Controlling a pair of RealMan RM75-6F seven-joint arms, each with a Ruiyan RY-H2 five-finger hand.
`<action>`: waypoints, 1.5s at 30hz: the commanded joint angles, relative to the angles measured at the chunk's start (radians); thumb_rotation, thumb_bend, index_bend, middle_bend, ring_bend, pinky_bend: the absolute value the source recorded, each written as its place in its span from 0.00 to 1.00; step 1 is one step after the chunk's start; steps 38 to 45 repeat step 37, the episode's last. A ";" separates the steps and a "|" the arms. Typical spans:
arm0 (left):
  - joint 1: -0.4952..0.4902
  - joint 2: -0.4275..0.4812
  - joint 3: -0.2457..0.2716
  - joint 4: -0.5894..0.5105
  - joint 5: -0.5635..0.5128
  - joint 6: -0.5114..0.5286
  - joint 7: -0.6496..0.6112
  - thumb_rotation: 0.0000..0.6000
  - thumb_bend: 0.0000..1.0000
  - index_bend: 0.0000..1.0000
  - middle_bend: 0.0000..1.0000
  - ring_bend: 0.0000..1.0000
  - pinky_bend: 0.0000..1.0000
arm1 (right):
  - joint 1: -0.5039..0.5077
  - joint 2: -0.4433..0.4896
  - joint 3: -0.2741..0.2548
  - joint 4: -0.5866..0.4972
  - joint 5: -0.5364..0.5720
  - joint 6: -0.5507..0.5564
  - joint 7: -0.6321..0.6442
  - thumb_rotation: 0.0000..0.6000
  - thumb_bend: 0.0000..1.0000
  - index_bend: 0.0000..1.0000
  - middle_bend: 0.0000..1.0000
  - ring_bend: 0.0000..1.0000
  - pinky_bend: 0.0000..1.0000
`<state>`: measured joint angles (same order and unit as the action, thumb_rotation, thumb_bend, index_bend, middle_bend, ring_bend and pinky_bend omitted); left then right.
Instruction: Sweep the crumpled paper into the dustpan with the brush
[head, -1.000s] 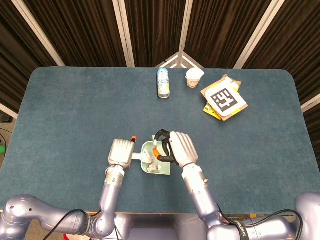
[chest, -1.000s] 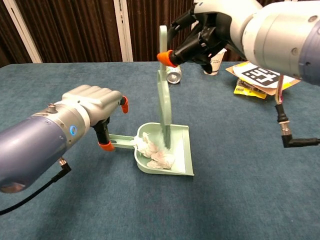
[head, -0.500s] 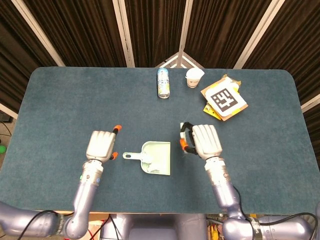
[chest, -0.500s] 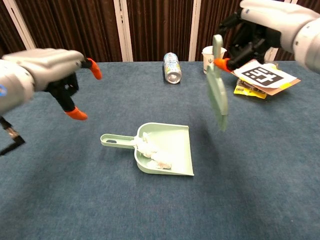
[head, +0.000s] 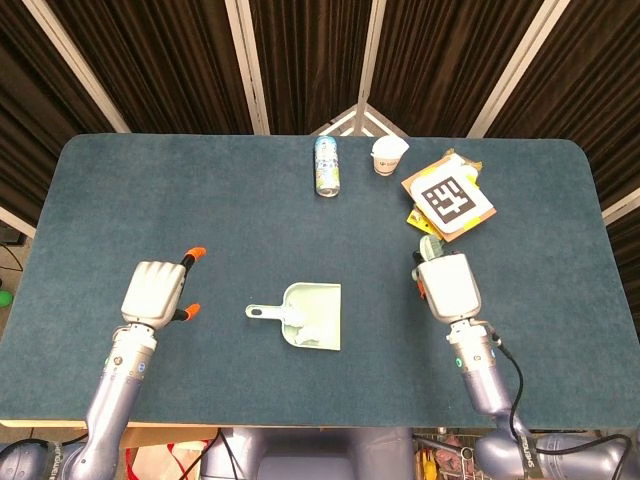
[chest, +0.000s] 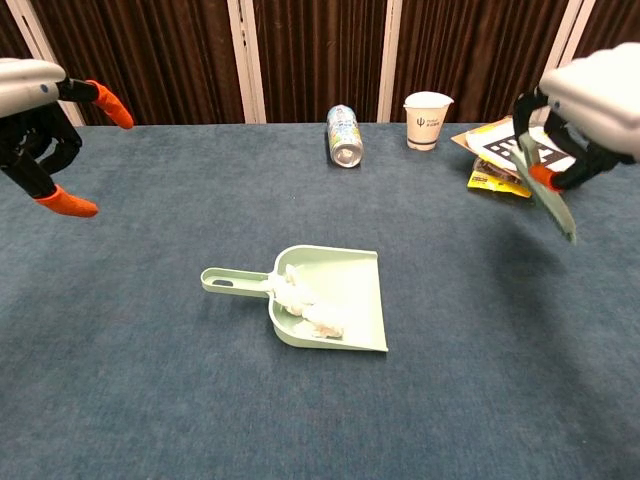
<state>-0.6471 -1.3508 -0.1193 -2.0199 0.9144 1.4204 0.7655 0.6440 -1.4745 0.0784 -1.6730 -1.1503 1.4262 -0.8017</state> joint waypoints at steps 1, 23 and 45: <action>0.008 0.011 0.007 0.006 0.018 -0.005 -0.012 1.00 0.00 0.14 0.46 0.49 0.59 | -0.010 -0.004 -0.016 -0.057 0.040 -0.040 -0.052 1.00 0.49 0.05 0.23 0.15 0.30; 0.202 0.199 0.186 -0.042 0.331 0.031 -0.235 1.00 0.00 0.01 0.00 0.00 0.10 | -0.155 0.231 -0.115 -0.320 -0.048 -0.039 0.121 1.00 0.31 0.00 0.00 0.00 0.05; 0.471 0.236 0.375 0.288 0.710 0.225 -0.549 1.00 0.00 0.00 0.00 0.00 0.01 | -0.461 0.347 -0.345 -0.045 -0.479 0.206 0.527 1.00 0.31 0.00 0.00 0.00 0.00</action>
